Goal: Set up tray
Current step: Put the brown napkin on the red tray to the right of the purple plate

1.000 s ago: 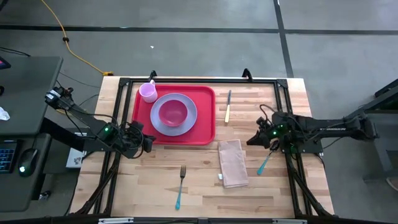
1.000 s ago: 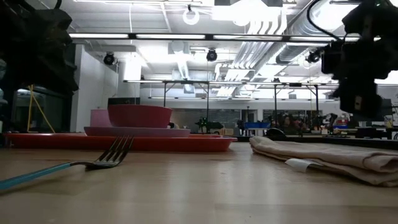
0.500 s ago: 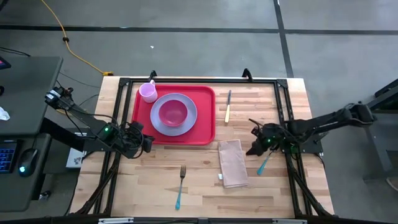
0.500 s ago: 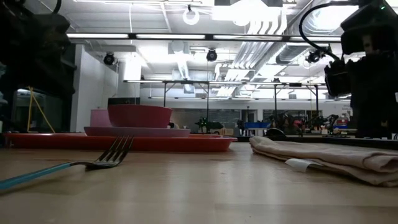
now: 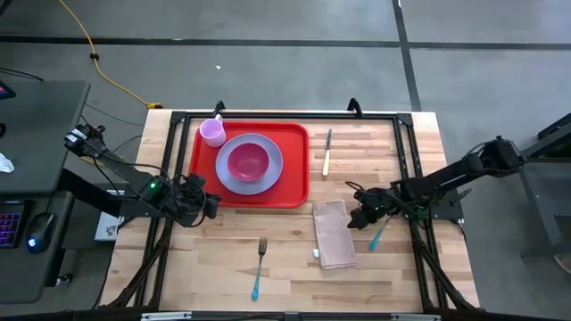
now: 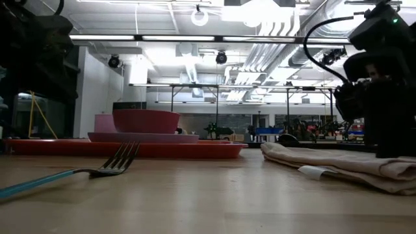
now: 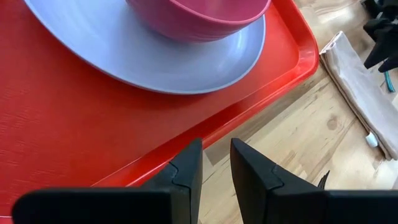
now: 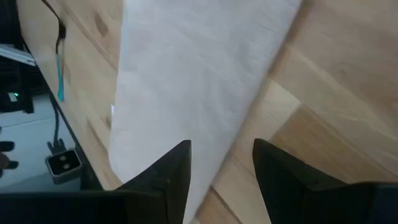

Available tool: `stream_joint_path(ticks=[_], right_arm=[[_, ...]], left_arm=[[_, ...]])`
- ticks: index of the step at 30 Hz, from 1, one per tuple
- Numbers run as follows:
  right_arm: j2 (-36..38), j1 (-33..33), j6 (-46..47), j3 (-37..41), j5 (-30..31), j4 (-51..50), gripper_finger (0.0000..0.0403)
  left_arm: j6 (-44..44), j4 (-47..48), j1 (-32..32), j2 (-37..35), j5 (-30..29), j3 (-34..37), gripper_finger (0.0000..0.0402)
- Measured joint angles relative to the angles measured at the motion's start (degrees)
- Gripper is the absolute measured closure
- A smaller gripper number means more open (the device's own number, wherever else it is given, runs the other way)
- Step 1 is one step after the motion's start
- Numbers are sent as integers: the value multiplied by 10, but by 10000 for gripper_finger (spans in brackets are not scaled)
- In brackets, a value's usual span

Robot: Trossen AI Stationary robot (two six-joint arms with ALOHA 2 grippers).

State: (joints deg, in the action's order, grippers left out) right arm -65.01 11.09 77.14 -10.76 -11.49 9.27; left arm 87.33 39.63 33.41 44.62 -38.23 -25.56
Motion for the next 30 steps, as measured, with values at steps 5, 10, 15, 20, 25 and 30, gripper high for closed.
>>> stream_joint_path(ticks=[5, 10, 15, 20, 25, 30], right_arm=[[-67, 0, -30, -52, 6, -7, 250], [-145, -1, -54, -116, 6, -49, 250], [-201, 0, -70, -159, 7, -59, 250], [-218, 0, -86, -180, 32, -88, 258], [-219, 0, -96, -177, 49, -95, 295], [-220, 0, -102, -177, 62, -95, 328]], left_arm=[[0, 8, 0, 0, 0, 0, 291], [0, 13, 0, 0, 4, 0, 291], [0, 21, 0, 0, 20, 0, 291], [0, 24, 0, 0, 29, 0, 291], [-2, 26, 0, 0, 29, 0, 291], [-5, 26, 0, 0, 29, 0, 291]])
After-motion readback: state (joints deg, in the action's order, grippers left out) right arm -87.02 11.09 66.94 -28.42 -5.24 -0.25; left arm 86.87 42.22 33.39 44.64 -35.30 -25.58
